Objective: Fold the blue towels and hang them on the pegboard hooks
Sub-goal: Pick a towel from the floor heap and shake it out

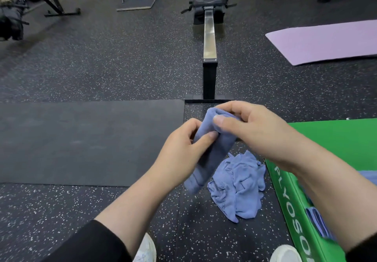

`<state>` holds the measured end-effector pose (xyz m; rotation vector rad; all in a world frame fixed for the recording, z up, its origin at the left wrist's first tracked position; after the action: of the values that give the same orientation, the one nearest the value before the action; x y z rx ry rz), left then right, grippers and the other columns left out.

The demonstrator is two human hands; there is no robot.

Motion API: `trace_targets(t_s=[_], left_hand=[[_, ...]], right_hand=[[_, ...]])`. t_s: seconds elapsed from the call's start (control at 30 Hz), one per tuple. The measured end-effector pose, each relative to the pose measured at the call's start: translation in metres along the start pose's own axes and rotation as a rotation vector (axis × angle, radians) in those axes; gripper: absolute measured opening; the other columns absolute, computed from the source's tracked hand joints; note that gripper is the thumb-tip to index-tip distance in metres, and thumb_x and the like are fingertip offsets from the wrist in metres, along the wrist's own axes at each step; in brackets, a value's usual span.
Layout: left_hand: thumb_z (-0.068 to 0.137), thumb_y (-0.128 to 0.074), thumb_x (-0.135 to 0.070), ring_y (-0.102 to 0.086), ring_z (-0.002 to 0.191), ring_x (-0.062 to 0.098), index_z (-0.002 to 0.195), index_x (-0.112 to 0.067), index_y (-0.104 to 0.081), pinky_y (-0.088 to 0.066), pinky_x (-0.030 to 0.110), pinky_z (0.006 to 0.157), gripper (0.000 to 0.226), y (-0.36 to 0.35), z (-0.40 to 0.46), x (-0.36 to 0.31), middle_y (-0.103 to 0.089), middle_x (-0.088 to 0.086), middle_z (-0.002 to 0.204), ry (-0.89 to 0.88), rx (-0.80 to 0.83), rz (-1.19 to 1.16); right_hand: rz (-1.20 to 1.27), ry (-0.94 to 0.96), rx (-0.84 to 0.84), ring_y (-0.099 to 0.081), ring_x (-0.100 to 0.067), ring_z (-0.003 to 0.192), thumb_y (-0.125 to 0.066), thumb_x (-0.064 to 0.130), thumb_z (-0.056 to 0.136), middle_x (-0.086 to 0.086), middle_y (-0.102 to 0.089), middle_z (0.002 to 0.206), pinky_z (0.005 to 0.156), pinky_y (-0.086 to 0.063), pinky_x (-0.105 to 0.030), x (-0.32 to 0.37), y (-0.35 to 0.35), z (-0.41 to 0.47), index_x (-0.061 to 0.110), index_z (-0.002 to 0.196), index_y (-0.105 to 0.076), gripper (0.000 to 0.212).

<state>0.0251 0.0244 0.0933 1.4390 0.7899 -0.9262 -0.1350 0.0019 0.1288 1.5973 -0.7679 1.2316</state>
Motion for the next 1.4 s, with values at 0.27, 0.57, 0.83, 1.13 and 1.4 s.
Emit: trace_targets(t_s=[0.27,0.57,0.83,1.13,1.4], left_hand=[[0.086,-0.078,-0.034,-0.066,0.084,0.001,0.1,-0.027,-0.064,-0.054,0.025,0.075,0.021,-0.005,-0.008,0.0,-0.072,-0.013,0.093,0.044,0.148,-0.034],[0.071,-0.084,-0.038,-0.062,0.078,0.011,0.099,-0.022,-0.068,-0.05,0.037,0.076,0.036,0.013,-0.029,0.034,-0.074,0.007,0.098,0.215,0.262,0.003],[0.06,-0.082,-0.042,-0.059,0.076,0.015,0.1,-0.018,-0.067,-0.045,0.034,0.073,0.049,0.04,-0.052,0.067,-0.073,0.012,0.098,0.34,0.331,0.066],[0.09,-0.072,-0.031,-0.045,0.062,0.012,0.086,-0.009,-0.063,-0.035,0.027,0.06,0.024,0.068,-0.061,0.075,-0.057,-0.006,0.068,0.298,0.161,0.113],[0.083,-0.08,-0.017,-0.062,0.073,0.016,0.098,-0.016,-0.072,-0.046,0.033,0.072,0.016,0.048,-0.053,0.04,-0.075,0.013,0.09,0.239,0.243,-0.098]], right_hand=[[-0.268,0.111,-0.156,-0.057,0.004,0.073,-0.068,0.02,0.093,0.009,-0.073,0.085,0.071,-0.045,-0.021,0.008,0.014,-0.001,0.02,0.096,-0.071,0.004],[-0.214,0.062,-0.327,-0.059,-0.011,0.076,-0.058,0.024,0.099,0.0,-0.072,0.089,0.073,-0.052,-0.04,0.0,0.026,0.002,0.022,0.099,-0.069,0.011],[-0.009,-0.076,-0.405,-0.06,-0.013,0.074,-0.055,0.018,0.101,-0.004,-0.068,0.088,0.053,-0.049,-0.023,-0.019,0.029,0.007,0.016,0.097,-0.069,0.015],[0.169,-0.248,-0.379,-0.063,-0.019,0.08,-0.052,0.022,0.105,-0.006,-0.065,0.088,0.072,-0.058,-0.036,-0.049,0.037,0.002,0.015,0.095,-0.063,0.017],[0.393,-0.272,-0.47,-0.067,-0.014,0.072,-0.051,0.017,0.105,-0.009,-0.067,0.087,0.058,-0.059,-0.025,-0.054,0.092,-0.036,0.011,0.102,-0.061,0.012]])
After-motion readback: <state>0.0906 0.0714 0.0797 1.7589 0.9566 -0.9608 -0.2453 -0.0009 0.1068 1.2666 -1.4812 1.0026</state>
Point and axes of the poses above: each hand's wrist, its own z-axis towards the middle knuckle, its own y-axis out of the back of the hand, x = y × z, the point moved 4 cm from there along z, towards the middle knuckle
